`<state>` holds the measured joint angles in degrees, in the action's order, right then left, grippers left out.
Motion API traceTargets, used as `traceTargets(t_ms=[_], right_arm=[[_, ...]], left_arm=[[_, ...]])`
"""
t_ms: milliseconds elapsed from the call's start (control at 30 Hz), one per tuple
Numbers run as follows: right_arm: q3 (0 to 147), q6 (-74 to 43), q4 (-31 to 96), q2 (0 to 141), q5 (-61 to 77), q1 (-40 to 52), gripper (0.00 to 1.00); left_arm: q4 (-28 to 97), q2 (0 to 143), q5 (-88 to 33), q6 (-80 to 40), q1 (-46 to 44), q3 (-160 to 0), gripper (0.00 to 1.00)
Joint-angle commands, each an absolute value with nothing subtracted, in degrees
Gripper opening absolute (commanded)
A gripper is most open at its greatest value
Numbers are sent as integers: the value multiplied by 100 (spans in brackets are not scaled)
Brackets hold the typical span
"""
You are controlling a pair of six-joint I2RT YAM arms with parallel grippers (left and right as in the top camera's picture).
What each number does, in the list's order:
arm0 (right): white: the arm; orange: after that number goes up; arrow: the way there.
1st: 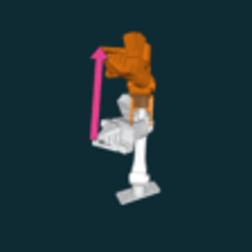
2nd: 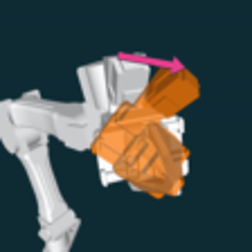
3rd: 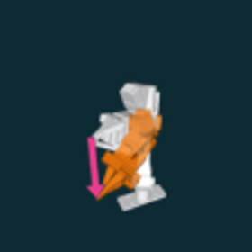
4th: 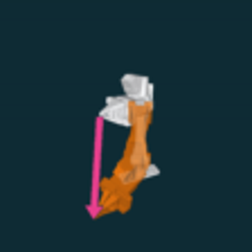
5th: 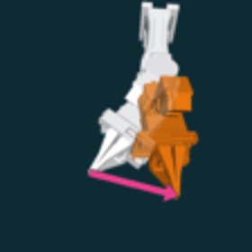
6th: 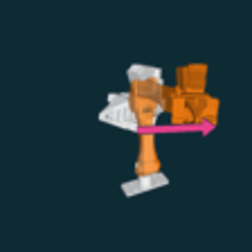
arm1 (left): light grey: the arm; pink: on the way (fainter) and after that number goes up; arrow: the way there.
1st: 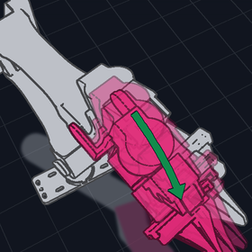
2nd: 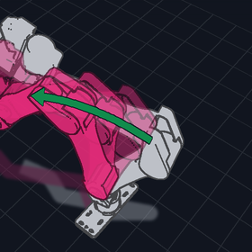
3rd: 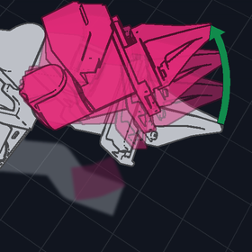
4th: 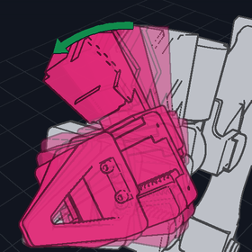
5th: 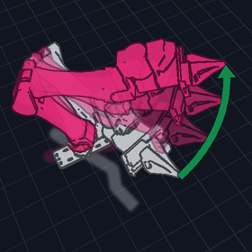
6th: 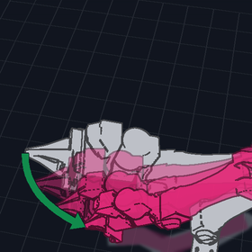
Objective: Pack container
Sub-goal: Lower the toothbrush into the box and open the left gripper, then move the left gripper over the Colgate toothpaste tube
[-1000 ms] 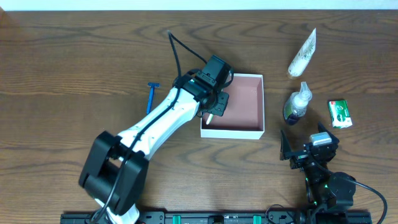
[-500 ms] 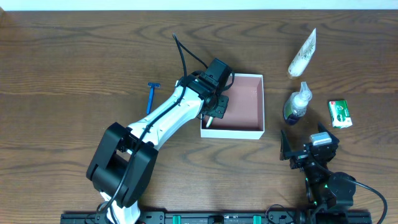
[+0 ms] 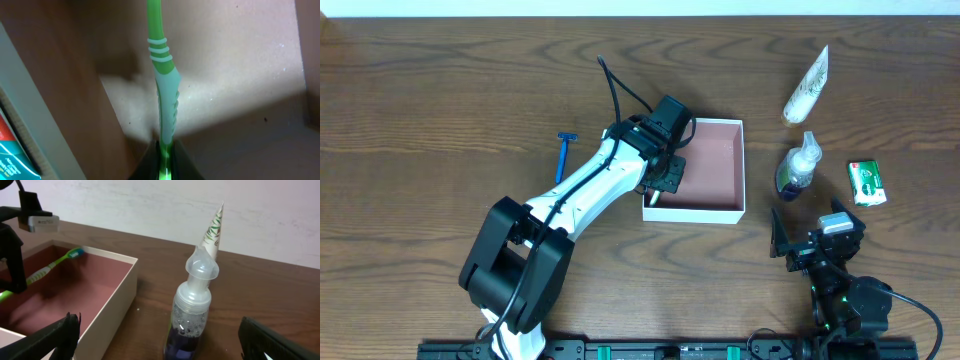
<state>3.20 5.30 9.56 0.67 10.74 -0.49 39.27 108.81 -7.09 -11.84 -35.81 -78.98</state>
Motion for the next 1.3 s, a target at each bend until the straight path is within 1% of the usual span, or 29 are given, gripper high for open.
traceTargets(t_ms=[0,67,100,167,300,333,800,1033,1267], right_arm=[[296,585,961,32,1096,-91,99],[296,585,961,32,1096,-91,99],[296,585,961,32,1096,-91,99],[296,585,958,32,1096,-91,99],[296,585,961,32,1094,-91,99],[296,585,958,32,1096,-91,99],[296,585,961,32,1094,-91,99],[296,585,961,32,1094,-91,99],[296,585,961,32,1096,-91,99]], left_arm=[[3988,10908,-703,-1216,-3603,-7883,6],[3979,10908,-703,-1214,-3603,-7883,7],[3977,10908,-703,-1214,-3603,-7883,11],[3975,10908,-703,-1214,-3603,-7883,17],[3953,10908,-703,-1214,-3603,-7883,17],[3953,10908,-703,-1214,-3603,-7883,22],[3804,10895,-703,-1212,-3603,-7961,22],[3813,10689,-703,-1100,-3603,-8418,22],[4073,9909,-600,-836,-3562,-9065,30]])
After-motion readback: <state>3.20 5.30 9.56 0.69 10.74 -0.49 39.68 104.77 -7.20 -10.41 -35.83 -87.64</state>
